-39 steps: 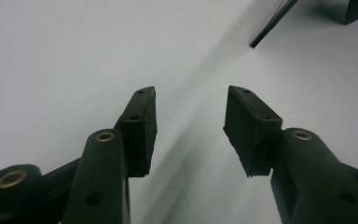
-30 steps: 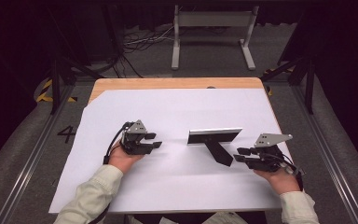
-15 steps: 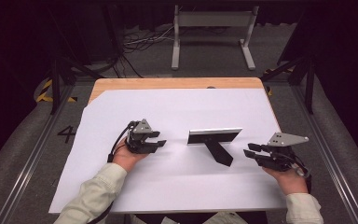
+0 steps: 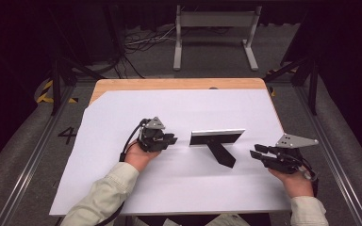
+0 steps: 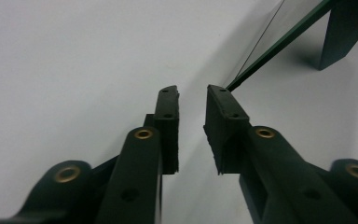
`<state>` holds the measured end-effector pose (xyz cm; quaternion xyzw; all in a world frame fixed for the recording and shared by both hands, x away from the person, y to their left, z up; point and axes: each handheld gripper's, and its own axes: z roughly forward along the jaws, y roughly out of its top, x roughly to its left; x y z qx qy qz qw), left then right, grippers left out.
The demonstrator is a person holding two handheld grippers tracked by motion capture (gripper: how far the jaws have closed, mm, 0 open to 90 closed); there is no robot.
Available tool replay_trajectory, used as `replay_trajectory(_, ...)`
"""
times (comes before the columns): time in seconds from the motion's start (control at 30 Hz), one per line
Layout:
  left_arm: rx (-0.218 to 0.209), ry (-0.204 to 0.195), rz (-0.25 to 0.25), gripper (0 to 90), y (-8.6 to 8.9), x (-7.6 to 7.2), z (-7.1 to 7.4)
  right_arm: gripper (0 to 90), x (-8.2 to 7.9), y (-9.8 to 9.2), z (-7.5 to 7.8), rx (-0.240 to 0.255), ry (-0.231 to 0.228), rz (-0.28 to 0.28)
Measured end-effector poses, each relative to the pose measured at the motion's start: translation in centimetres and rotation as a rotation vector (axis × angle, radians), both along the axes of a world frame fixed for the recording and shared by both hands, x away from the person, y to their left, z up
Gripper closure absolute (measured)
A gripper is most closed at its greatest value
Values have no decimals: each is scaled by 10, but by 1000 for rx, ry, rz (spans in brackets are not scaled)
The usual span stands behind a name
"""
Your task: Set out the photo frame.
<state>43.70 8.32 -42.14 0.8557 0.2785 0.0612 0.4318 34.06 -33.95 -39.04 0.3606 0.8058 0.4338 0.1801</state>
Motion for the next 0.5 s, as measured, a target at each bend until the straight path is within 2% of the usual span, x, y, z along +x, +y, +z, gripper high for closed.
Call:
replay_trajectory(0.1, -1, 5, -2, 854, -5, 1, -1, 651, 0, 0, 1, 11, 1, 2)
replay_trajectory(0.2, 4, 13, -5, 898, -8, 6, -4, 652, 0, 1, 1, 9, 0, 7)
replay_trajectory(0.4, 40, 16, -11, 900, -19, 11, -7, 650, -1, -1, 1, 9, 6, 5)
replay_trajectory(0.5, 57, 33, -16, 900, -27, 14, -8, 644, -1, -1, 3, 12, 10, 0)
